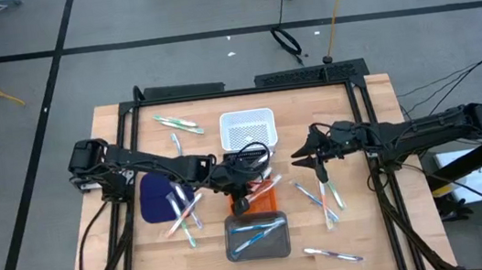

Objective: Pick & Place Toothbrushes
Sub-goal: Put the bottom right green toothbrush into the white bin

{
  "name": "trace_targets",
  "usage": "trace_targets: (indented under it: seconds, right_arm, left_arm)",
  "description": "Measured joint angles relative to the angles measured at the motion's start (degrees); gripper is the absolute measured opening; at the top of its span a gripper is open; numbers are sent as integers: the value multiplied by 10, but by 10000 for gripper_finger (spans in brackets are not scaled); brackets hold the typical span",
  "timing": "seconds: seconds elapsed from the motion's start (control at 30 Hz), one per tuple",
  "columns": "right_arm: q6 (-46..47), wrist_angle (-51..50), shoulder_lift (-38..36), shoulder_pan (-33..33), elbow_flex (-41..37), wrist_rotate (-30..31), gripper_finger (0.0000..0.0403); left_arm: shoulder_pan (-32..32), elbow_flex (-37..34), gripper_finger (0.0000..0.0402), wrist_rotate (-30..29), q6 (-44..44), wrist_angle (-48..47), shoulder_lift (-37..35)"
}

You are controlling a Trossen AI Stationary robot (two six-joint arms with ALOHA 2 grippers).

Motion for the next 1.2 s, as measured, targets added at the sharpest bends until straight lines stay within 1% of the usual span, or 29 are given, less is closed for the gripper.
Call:
trace_targets:
  seconds: [0.1,0.23,0.4,0.53,0.63,0.8,1.07,1.2]
  right_arm:
    - [21,-30,0,0,0,0,109]
    - [60,-110,0,0,0,0,109]
    - [122,-208,0,0,0,2,110]
    - [158,-266,0,0,0,4,110]
    - [178,-309,0,0,0,20,110]
    - [204,-348,0,0,0,46,110]
    - [258,-434,0,0,0,68,110]
    - [276,-441,0,0,-5,75,110]
  left_arm:
    - [1,0,109,0,1,4,0]
    - [5,0,122,-1,5,4,0]
    - [8,0,124,-5,7,8,0]
    - [12,0,124,-6,14,21,0]
    - [13,0,124,-6,19,32,0]
    - [13,0,124,-6,30,33,0]
    - [13,0,124,-6,33,33,0]
    - [13,0,124,-6,43,33,0]
